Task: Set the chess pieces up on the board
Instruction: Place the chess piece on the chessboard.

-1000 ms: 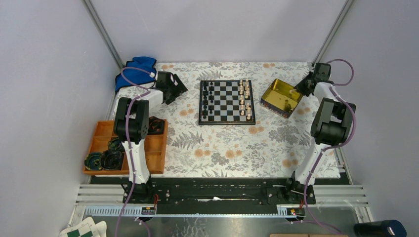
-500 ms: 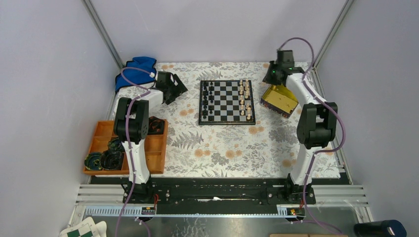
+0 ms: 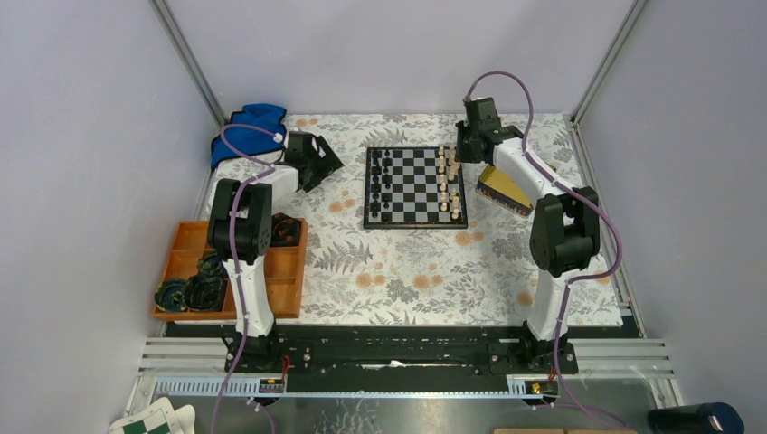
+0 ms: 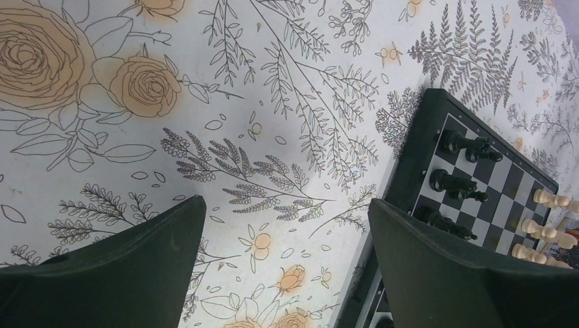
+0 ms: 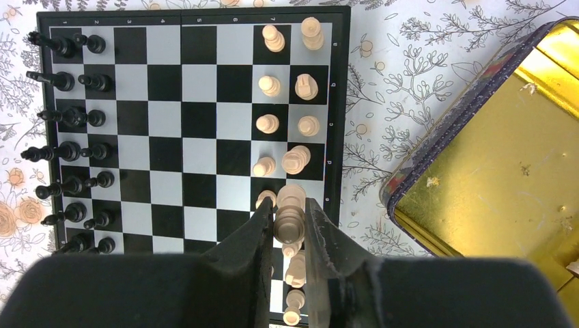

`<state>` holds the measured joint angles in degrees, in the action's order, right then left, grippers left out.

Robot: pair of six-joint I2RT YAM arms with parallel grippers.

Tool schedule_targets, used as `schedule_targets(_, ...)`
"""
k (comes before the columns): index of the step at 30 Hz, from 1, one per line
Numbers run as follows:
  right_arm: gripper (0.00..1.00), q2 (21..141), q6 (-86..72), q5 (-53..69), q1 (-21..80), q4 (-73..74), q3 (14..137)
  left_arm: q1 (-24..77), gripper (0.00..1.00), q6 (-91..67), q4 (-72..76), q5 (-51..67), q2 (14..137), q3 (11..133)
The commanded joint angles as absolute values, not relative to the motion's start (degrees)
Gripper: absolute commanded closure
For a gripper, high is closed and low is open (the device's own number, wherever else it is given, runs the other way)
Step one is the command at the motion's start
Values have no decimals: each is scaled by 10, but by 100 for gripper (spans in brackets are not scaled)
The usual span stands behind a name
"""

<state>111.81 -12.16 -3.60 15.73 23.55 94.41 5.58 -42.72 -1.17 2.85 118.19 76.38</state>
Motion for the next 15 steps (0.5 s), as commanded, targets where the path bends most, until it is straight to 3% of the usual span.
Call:
schedule_targets(1,100,1111,-104,-60,168,238,948,59,1,-426,-81,28,1201,734)
schedule_targets(15,100,1136,-100,-67,190,243,948,62,1,-423,-81,24,1201,734)
